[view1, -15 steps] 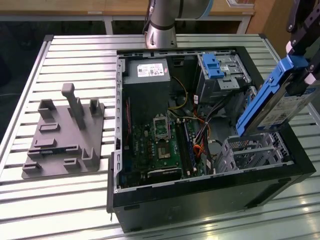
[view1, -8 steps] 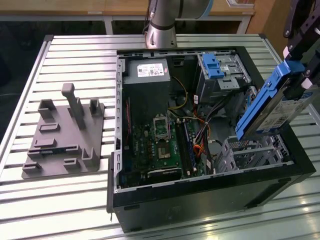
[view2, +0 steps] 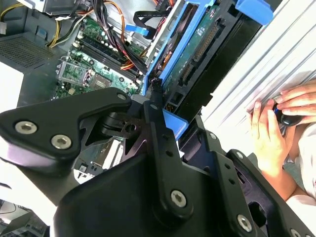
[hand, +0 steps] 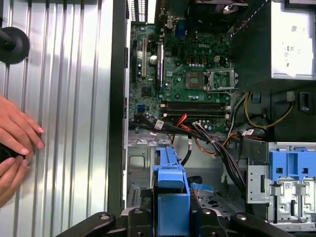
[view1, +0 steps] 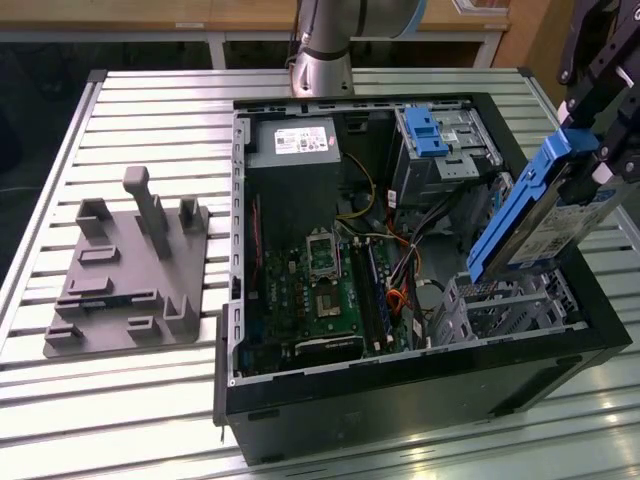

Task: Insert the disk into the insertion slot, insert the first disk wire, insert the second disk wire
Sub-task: 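Insert the disk into the insertion slot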

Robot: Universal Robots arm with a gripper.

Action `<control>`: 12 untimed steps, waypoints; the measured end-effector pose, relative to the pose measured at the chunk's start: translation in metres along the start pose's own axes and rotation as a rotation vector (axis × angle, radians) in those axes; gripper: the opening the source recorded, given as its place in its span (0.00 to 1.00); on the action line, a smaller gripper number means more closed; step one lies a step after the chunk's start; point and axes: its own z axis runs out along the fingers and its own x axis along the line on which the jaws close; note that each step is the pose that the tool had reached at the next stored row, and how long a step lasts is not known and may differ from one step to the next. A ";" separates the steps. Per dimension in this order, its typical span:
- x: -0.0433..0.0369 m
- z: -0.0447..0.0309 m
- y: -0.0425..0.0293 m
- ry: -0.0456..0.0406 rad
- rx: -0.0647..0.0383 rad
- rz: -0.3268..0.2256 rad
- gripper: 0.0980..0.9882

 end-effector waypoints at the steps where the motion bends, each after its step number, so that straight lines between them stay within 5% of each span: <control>1: 0.0000 0.0006 0.0000 0.0024 0.000 0.000 0.30; 12: -0.0094 0.0089 -0.0006 0.0251 -0.001 0.001 0.30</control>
